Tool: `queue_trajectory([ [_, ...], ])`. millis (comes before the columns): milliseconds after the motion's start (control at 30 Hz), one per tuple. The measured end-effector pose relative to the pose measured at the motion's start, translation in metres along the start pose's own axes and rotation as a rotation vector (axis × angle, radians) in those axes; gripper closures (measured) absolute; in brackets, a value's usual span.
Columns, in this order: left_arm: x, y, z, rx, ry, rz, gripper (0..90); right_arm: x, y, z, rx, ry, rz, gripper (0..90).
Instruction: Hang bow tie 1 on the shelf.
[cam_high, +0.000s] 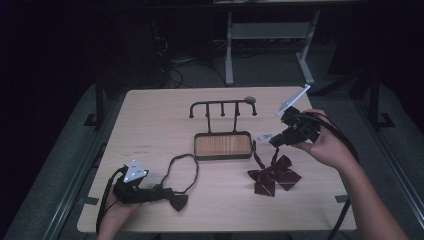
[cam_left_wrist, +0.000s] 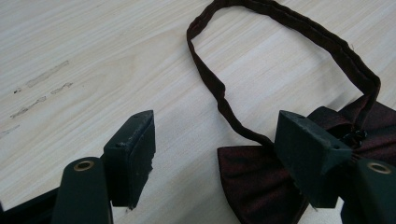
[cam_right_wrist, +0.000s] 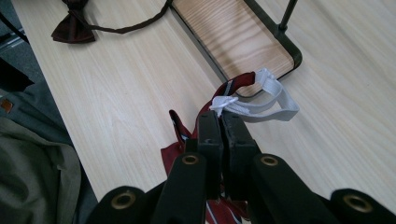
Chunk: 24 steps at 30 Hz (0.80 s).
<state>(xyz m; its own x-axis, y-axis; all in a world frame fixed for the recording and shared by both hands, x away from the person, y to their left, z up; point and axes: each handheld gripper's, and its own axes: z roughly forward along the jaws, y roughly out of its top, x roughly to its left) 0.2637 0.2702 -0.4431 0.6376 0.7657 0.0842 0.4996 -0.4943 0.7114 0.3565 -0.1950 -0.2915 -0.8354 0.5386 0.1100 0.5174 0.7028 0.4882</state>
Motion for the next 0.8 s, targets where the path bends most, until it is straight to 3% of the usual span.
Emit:
queue_trajectory([
  [800, 0.001, 0.000, -0.001, 0.008, -0.002, 0.006, 29.7, 0.011, 0.027, -0.018, -0.007, -0.033, -0.058, 87.1],
])
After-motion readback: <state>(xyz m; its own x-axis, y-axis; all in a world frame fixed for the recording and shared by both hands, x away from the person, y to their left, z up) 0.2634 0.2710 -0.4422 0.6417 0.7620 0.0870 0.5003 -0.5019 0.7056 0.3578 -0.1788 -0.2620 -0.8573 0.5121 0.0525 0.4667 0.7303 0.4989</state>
